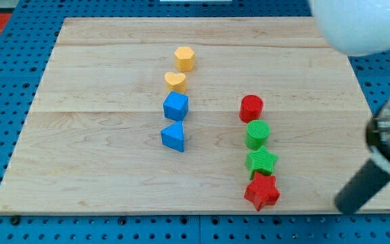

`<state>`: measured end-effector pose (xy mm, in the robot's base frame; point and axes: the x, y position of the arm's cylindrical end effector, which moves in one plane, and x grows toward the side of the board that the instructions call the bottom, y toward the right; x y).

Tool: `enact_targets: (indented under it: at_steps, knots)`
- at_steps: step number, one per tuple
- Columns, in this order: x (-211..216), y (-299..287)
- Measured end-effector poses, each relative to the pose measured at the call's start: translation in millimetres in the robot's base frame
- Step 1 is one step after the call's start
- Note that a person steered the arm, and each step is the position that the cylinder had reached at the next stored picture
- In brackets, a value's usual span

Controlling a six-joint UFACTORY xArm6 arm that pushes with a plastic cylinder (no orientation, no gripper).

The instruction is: Slide the red star left and up a bit

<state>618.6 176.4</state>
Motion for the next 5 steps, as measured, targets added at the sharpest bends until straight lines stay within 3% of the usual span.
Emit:
enact_targets:
  at_steps: [2, 5]
  knots:
    - [-2, -155]
    - [-49, -147]
